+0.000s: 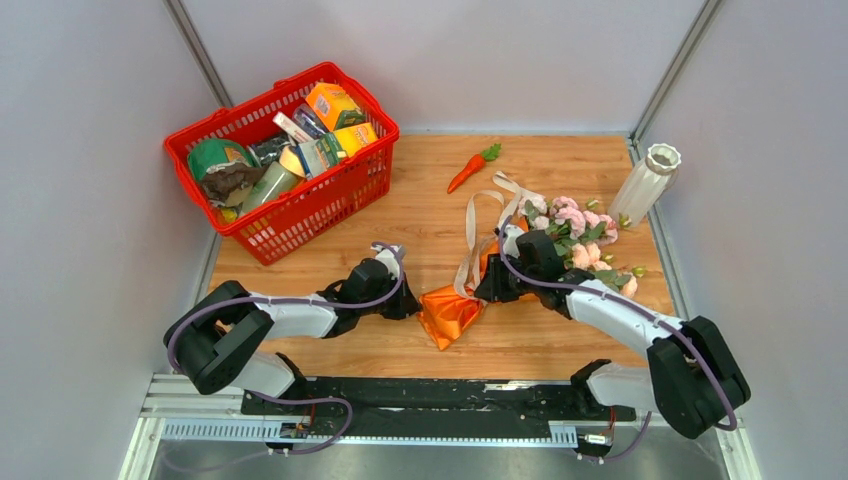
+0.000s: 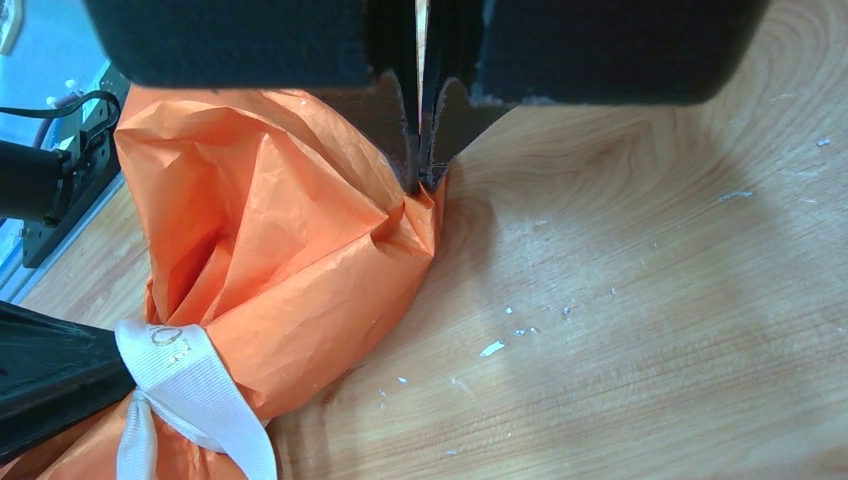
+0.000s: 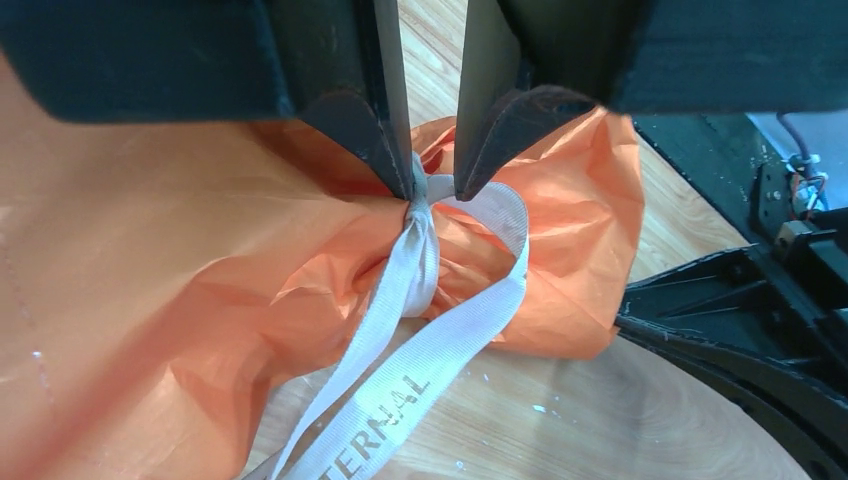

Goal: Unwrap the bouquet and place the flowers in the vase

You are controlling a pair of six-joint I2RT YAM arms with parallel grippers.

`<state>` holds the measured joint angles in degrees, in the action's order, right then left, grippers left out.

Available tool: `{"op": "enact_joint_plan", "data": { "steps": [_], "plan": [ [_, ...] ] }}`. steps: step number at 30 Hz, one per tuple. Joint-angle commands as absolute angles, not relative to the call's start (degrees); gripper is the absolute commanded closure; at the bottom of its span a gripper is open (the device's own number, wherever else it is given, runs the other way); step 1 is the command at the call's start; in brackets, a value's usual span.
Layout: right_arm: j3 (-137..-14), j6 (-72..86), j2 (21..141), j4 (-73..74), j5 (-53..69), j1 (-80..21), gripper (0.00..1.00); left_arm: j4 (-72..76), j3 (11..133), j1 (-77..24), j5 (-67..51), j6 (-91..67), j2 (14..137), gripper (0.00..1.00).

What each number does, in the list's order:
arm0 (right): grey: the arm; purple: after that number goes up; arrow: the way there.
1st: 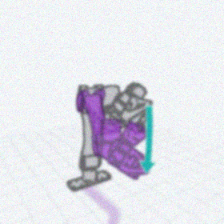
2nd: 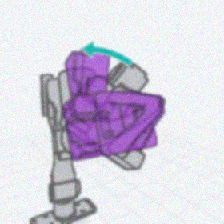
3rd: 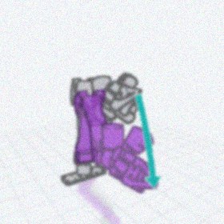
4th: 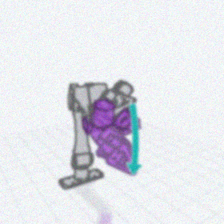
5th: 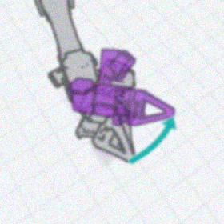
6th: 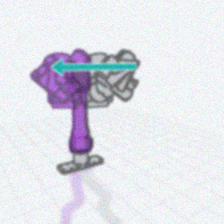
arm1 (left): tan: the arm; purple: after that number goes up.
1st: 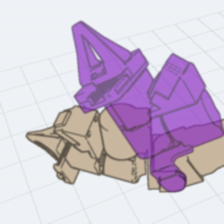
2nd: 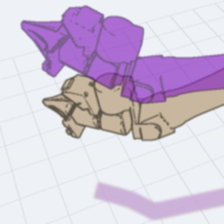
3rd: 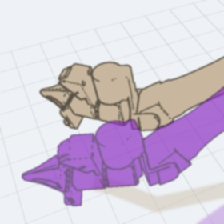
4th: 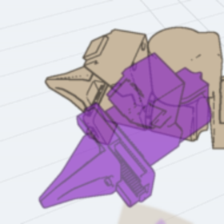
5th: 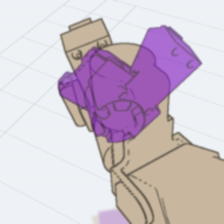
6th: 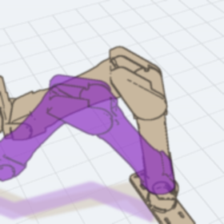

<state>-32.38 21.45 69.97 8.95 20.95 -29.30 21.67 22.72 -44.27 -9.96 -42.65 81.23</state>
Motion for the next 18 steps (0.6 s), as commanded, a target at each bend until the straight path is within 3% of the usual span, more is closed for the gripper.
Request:
{"op": "enact_joint_plan", "data": {
  "steps": [1, 14, 18],
  "plan": [
    [-31.99, 19.95, 70.66, 6.59, 16.00, -30.76, 0.72, 21.97, 24.00, -44.91, -10.11, -43.33, 80.77, 1.00],
    [-31.90, 19.25, 71.19, 8.61, 6.86, -35.42, 0.74, 21.88, 23.73, -45.17, -9.32, -43.42, 80.42, 1.00],
    [-32.17, 19.42, 70.40, 9.49, 3.17, -36.65, 0.80, 21.80, 23.73, -45.18, -8.96, -43.42, 80.51, 1.00]
  ]
}}
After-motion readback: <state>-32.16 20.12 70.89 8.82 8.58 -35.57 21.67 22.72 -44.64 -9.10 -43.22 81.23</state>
